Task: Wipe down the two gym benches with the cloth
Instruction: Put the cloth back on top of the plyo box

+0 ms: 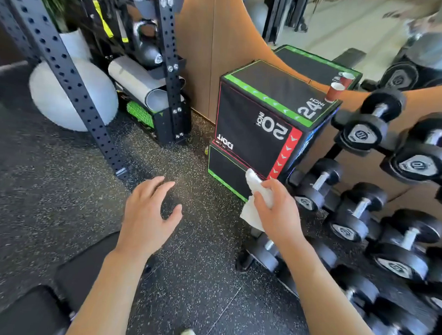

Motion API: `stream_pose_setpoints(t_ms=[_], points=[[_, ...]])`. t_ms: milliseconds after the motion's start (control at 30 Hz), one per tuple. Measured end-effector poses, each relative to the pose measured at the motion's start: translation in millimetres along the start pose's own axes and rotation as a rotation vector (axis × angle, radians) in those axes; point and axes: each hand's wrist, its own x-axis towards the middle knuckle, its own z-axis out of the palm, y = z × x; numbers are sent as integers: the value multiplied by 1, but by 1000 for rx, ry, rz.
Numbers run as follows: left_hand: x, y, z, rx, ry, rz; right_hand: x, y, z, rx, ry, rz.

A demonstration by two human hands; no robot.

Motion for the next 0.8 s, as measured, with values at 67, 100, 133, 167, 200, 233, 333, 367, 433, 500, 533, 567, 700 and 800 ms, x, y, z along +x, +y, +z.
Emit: stream_pose_setpoints(t_ms=[67, 100, 133, 167, 200, 233, 333, 367, 433, 500, 533, 567, 700, 800], points=[[10, -12, -2, -29, 6, -30, 14, -10, 7, -10, -13, -12], [17, -17, -2, -46, 12, -43, 21, -14, 9, -10, -17, -17], [23, -21, -3, -59, 16, -52, 29, -18, 11, -8, -16, -25], [30, -23, -3, -69, 19, -58, 36, -21, 13, -6, -12, -34], [38, -25, -4, -77, 24, -64, 44, -23, 14, -4, -7, -39], [46, -26, -4, -83, 29, -69, 52, -24, 16, -2, -4, -36], [73, -23, -4, -80, 34, -63, 79, -22, 19, 13, 3, -32], [84, -20, -3, -79, 38, -58, 89, -20, 19, 20, 6, -36], [108, -15, -1, -71, 46, -56, 114, -15, 18, 35, 16, -43], [136, -5, 6, -55, 52, -51, 144, -8, 16, 50, 32, -45], [151, 0, 9, -49, 52, -48, 160, -3, 15, 57, 39, -43], [167, 8, 14, -43, 49, -42, 176, 2, 12, 61, 44, -36], [234, 42, 31, -4, 24, 15, 239, 29, -5, 75, 64, 16], [279, 67, 39, 11, 32, 46, 282, 46, -20, 96, 85, 39]])
